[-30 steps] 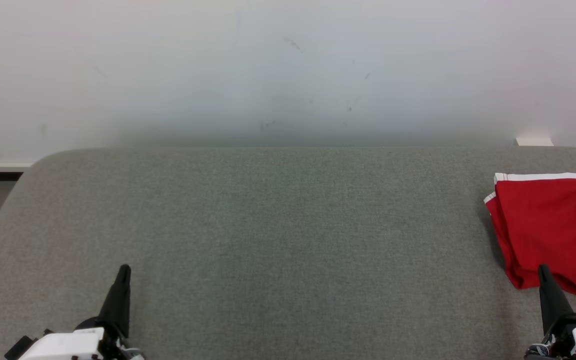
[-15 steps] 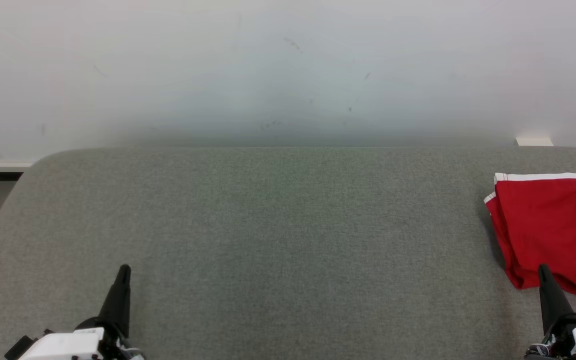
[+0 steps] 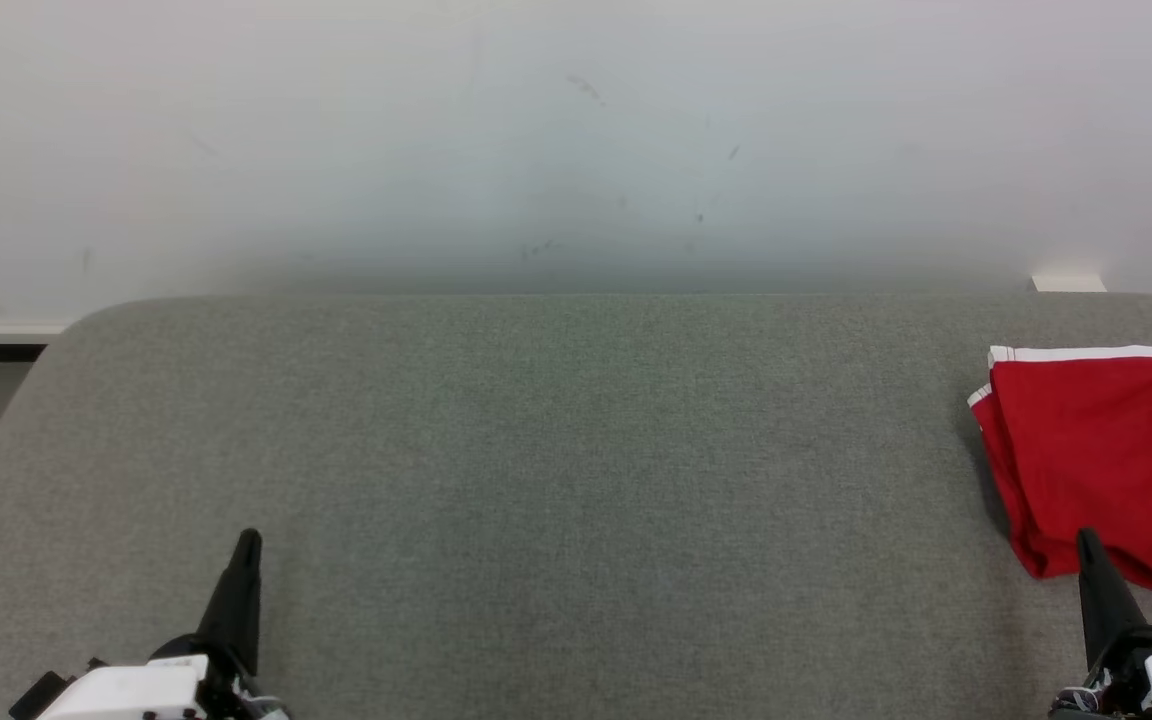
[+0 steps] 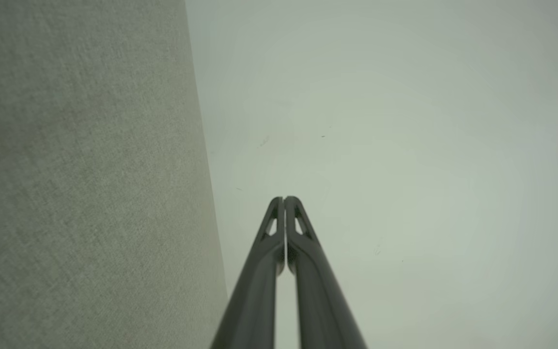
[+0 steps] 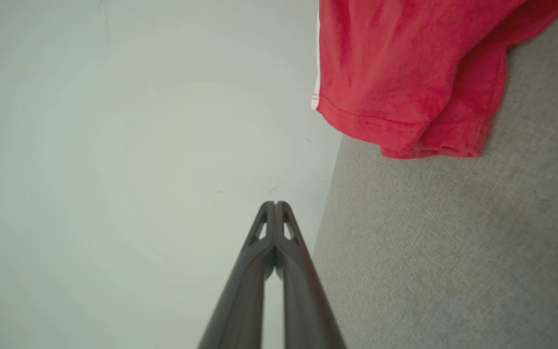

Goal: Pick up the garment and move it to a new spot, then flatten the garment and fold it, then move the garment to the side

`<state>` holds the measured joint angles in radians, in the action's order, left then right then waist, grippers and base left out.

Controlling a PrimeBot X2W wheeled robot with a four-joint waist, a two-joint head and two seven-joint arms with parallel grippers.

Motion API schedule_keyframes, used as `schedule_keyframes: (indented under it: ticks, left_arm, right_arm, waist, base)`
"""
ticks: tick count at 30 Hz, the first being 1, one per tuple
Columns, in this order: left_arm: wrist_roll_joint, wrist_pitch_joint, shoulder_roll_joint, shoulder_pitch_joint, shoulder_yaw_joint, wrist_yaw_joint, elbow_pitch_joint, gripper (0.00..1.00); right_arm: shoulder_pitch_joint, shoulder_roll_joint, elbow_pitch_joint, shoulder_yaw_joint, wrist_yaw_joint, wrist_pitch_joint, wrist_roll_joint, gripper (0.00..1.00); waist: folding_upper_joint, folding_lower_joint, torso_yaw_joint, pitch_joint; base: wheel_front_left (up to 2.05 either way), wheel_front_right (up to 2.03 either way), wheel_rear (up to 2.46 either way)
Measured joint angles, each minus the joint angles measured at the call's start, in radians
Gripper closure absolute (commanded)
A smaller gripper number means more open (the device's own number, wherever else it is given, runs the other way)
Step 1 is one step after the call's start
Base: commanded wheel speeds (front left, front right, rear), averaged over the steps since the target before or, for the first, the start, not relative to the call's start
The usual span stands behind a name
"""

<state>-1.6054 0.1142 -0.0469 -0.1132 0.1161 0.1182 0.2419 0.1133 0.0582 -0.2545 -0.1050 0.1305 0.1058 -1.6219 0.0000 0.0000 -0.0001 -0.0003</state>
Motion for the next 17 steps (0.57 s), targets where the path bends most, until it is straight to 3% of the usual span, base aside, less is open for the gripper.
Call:
schedule_keyframes:
  ticks: [17]
  left_arm:
    - [0.000,0.000,0.000,0.000,0.000,0.000,0.000,1.00]
  right_arm:
    - [0.000,0.000,0.000,-0.001,0.000,0.000,0.000,1.00]
  waist:
    - [0.0000,0.0000,0.000,0.000]
  base:
    - [0.00,0.00,0.00]
